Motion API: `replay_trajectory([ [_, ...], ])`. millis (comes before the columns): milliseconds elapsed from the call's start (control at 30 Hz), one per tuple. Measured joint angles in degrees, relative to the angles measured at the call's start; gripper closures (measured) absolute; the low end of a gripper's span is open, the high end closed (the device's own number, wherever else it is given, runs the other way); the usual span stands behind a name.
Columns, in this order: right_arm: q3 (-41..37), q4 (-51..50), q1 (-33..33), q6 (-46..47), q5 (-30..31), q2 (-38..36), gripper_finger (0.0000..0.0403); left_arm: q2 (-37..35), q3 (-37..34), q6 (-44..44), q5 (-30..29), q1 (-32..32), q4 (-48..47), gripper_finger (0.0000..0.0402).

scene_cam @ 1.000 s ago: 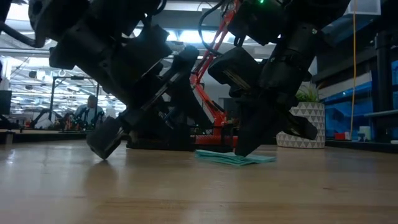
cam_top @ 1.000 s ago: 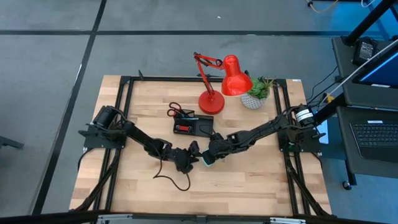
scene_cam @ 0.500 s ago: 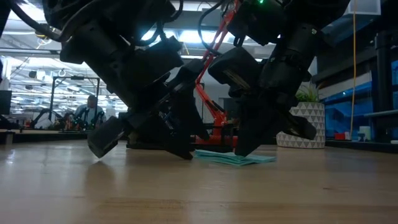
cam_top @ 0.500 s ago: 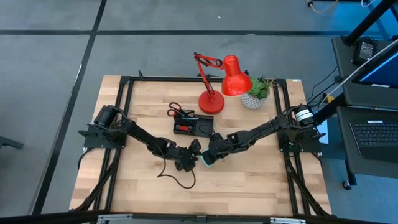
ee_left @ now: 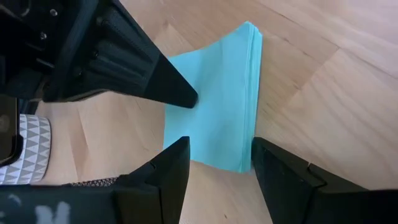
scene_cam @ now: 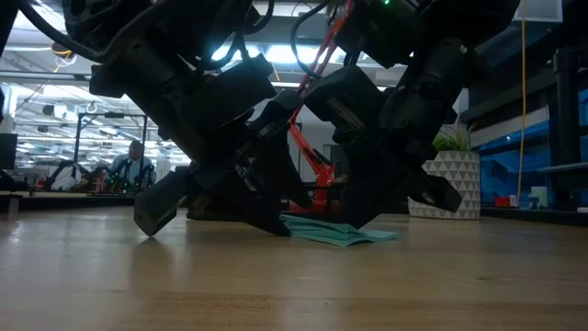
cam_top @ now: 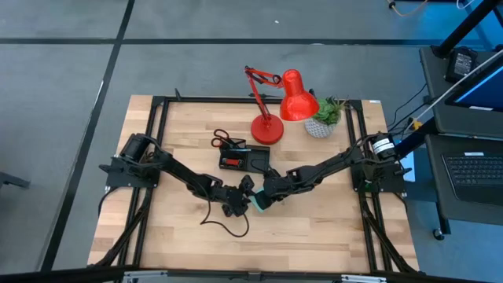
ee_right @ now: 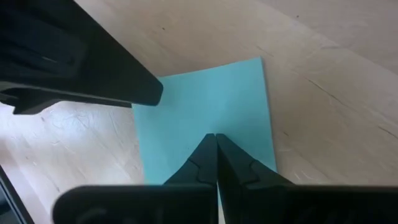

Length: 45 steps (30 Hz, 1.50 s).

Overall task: Pick and place office supplies into organizer
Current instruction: Put the blue sticky note into the black desk organizer

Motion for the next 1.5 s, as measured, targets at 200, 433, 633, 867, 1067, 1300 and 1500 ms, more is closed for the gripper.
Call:
replay_trajectory([
  [200,0.02,0.15,0.0,0.02,0.08,0.0,0.0401,1.31,0.27,-0.42,0.12,0.07,0.74,0.0227],
  [433,0.02,0.34,0.0,0.02,0.1,0.0,0.0401,1.33,0.17,-0.36,0.4,0.04,1.33,0.0235],
  [633,0.02,0.44,-0.02,0.0,0.13,0.0,0.0401,1.33,0.14,-0.18,0.49,0.05,2.09,0.024],
  [867,0.02,1.77,-0.01,-1.25,0.18,0.09,0.0401,1.53,0.02,-0.12,0.68,0.0,4.25,0.0241],
  [1067,0.0,2.28,-0.02,-1.25,0.3,0.11,0.0401,1.57,0.02,-0.18,0.95,0.02,4.48,0.0242],
  [1300,0.04,1.68,-0.02,-1.16,0.3,0.1,0.0401,1.57,0.0,-0.18,0.73,0.01,4.58,0.0247],
  [1500,0.15,0.63,-0.07,-1.09,-0.26,0.07,0.0401,1.51,0.02,-0.31,-1.28,-0.07,4.46,0.0253],
])
